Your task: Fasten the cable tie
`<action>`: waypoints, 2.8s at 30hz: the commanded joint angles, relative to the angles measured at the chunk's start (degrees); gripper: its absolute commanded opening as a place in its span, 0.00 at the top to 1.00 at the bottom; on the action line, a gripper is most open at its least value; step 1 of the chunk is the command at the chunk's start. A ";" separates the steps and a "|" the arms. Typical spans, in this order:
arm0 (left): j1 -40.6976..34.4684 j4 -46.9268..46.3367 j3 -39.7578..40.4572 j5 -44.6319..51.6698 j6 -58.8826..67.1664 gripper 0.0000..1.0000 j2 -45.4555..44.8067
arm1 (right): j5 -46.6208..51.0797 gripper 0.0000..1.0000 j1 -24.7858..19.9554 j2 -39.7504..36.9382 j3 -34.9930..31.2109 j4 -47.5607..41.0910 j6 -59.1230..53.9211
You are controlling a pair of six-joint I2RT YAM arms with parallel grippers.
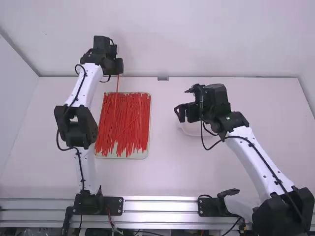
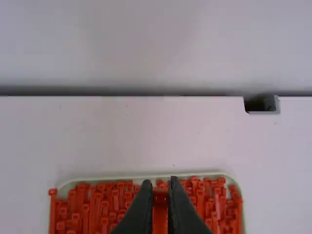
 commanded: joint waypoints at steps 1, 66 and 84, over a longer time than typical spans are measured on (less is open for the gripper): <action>-0.31 -2.32 2.93 -0.28 0.87 0.98 -3.50 | 0.02 0.01 -0.39 0.02 1.81 0.39 0.15; -9.31 -28.50 -18.25 -15.26 -7.43 0.98 -51.01 | -7.19 0.01 1.29 0.00 1.81 -0.42 0.00; -9.35 14.47 -58.53 1.31 -12.52 0.98 -67.10 | -21.46 0.01 6.64 0.02 1.81 14.36 4.50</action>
